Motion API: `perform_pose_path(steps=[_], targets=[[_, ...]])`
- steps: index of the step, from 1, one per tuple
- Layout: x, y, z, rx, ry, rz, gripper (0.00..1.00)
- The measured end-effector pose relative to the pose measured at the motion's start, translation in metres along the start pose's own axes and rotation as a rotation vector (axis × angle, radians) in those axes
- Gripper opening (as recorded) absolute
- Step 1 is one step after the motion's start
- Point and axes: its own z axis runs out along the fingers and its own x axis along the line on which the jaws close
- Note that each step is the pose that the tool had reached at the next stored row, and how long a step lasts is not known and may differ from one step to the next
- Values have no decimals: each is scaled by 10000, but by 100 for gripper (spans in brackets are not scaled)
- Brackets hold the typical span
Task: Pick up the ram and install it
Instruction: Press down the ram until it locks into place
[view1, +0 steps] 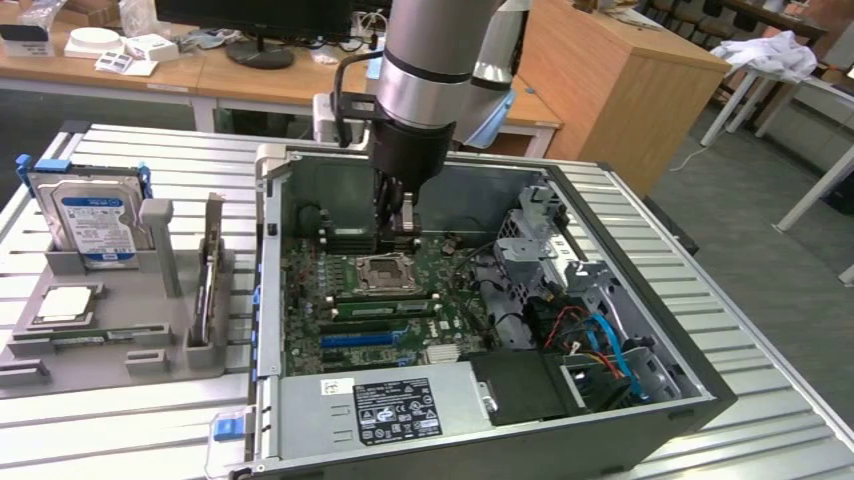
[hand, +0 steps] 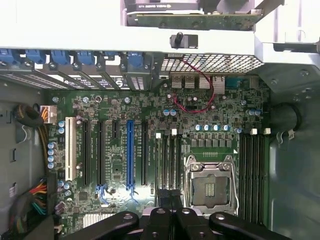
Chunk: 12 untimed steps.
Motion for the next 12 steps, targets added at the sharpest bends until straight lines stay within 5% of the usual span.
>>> perform_pose_path(steps=[12], targets=[[1, -46, -2, -2, 3, 1, 11]])
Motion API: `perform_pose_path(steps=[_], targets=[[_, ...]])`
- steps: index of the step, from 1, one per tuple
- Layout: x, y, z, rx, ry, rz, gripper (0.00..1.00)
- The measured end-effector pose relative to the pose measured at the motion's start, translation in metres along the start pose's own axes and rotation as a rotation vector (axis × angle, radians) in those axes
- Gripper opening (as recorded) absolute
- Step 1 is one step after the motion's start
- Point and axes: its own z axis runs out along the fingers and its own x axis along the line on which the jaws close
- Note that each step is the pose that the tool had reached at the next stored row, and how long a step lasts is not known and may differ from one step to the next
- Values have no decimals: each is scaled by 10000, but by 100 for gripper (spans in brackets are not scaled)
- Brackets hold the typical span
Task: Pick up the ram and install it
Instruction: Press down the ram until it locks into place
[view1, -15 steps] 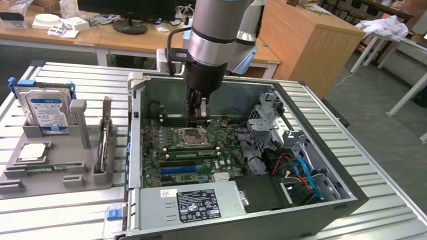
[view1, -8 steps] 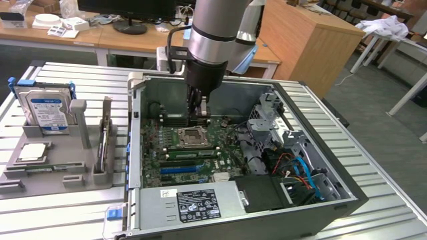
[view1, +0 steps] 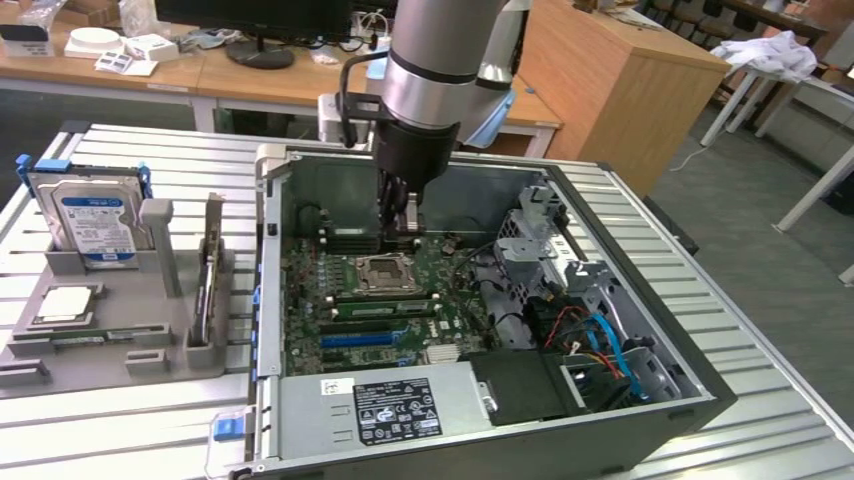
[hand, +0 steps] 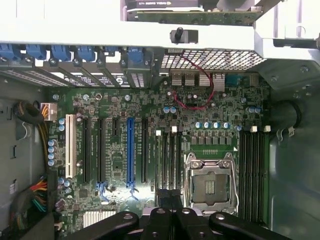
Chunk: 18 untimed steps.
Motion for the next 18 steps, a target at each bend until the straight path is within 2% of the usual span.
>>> perform_pose_path(steps=[18], targets=[[7, -179, -1, 0, 0, 0, 11]])
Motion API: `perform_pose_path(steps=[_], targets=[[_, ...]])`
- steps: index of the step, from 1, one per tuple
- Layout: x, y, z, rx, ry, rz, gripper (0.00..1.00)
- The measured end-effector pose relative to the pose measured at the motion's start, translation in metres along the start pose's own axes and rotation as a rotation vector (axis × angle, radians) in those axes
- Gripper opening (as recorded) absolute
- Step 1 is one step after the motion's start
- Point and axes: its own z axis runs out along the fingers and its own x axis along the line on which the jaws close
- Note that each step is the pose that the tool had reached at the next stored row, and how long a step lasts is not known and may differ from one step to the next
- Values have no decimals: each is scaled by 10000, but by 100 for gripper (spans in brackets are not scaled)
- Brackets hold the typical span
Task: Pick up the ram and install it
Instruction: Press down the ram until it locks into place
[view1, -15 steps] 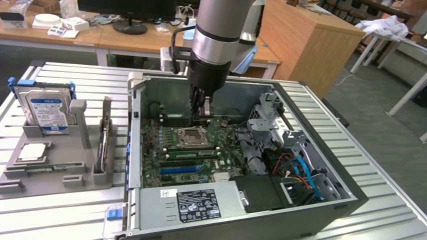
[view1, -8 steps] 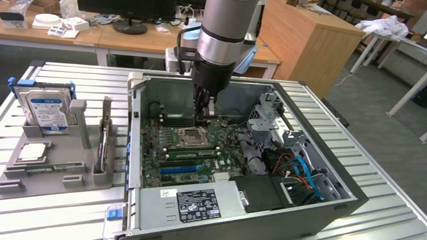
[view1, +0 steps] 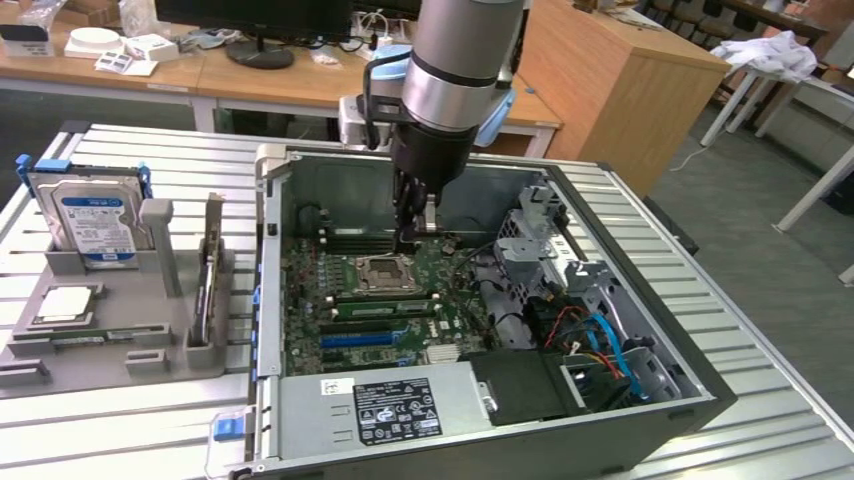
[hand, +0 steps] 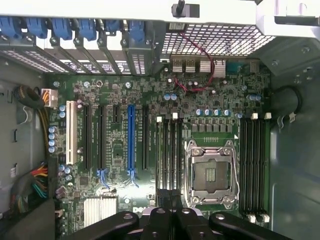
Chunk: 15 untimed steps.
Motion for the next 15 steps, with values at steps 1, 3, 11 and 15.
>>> perform_pose_path(steps=[1, 3, 11, 15], targets=[[0, -7, 0, 0, 0, 0, 11], [1, -22, 0, 0, 0, -1, 11], [2, -68, 0, 0, 0, -1, 11], [3, -89, 0, 0, -1, -1, 11]])
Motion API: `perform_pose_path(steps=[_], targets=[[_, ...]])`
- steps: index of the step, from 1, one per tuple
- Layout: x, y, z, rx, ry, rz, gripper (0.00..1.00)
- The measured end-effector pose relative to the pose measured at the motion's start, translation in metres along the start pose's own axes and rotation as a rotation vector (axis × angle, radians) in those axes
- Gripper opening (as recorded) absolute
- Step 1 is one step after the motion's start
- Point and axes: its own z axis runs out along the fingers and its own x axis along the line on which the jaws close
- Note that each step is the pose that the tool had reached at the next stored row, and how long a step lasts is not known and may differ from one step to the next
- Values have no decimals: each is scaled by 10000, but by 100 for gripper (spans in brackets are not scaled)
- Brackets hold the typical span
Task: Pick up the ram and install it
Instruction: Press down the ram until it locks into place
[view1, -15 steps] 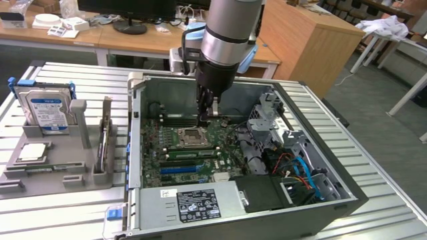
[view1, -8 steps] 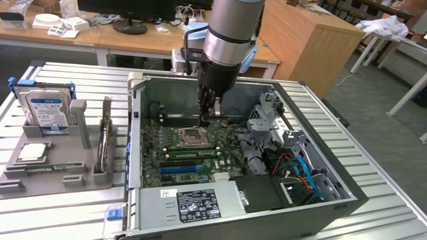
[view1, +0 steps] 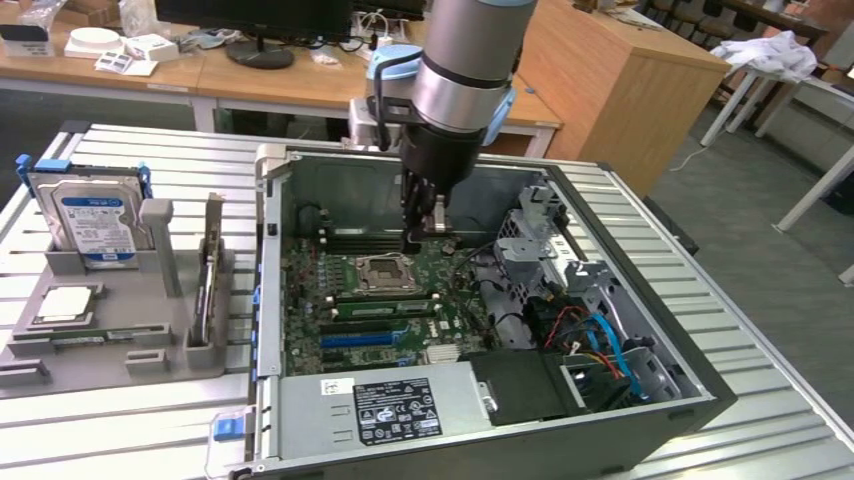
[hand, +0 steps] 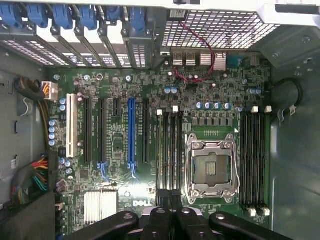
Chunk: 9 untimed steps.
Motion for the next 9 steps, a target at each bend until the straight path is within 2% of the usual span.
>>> perform_pose_path(steps=[9], targets=[[0, -34, 0, 0, 0, 0, 11]])
